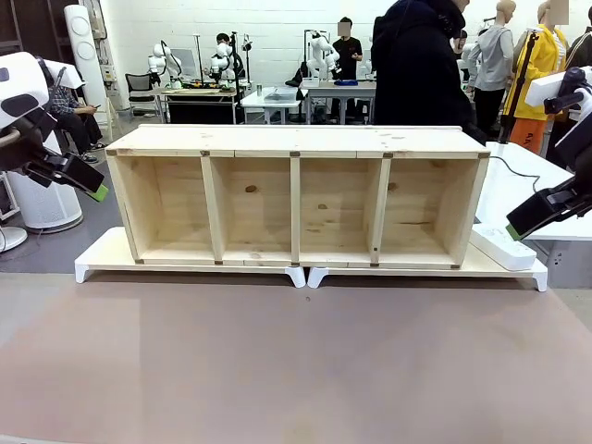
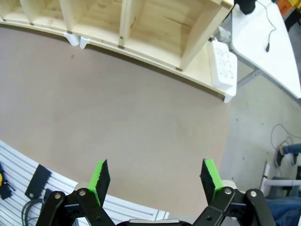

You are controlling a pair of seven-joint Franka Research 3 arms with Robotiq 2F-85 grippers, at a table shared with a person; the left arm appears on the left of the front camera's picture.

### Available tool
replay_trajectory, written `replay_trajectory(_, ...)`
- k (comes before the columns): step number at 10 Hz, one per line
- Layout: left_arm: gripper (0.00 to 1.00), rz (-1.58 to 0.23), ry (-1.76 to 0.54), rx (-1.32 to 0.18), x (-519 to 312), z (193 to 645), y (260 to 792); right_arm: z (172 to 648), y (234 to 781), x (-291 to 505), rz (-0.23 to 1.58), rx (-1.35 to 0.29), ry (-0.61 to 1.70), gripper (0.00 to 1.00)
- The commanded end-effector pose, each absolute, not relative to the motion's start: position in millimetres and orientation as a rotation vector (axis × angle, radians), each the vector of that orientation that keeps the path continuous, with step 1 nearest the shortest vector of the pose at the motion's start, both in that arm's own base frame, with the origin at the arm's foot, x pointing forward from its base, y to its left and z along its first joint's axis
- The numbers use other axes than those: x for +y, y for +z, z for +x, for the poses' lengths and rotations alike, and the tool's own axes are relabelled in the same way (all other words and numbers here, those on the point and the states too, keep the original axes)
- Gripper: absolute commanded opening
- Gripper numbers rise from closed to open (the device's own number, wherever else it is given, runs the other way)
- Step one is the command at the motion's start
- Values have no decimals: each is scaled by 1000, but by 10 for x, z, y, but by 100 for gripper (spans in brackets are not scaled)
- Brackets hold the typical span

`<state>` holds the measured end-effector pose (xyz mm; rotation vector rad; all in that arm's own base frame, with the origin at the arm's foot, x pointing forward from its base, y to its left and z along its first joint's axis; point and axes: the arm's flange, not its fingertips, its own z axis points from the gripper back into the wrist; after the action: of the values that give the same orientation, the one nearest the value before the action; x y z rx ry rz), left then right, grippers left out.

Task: Perform cable management.
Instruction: When the cord part of the Power Cable appears at the lower middle area of the table and stops, grasp the cord part of the Power Cable.

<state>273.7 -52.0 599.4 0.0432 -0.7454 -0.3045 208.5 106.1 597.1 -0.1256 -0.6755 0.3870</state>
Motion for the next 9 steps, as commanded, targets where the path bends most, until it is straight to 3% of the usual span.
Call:
replay_trajectory(1,100,52,-305,-749,-514,2745,5996,2086,5974,1052,-127,-676,384,100)
replay_trajectory(9,100,52,-305,-749,-514,2745,5996,2086,5974,1052,-127,-676,384,100)
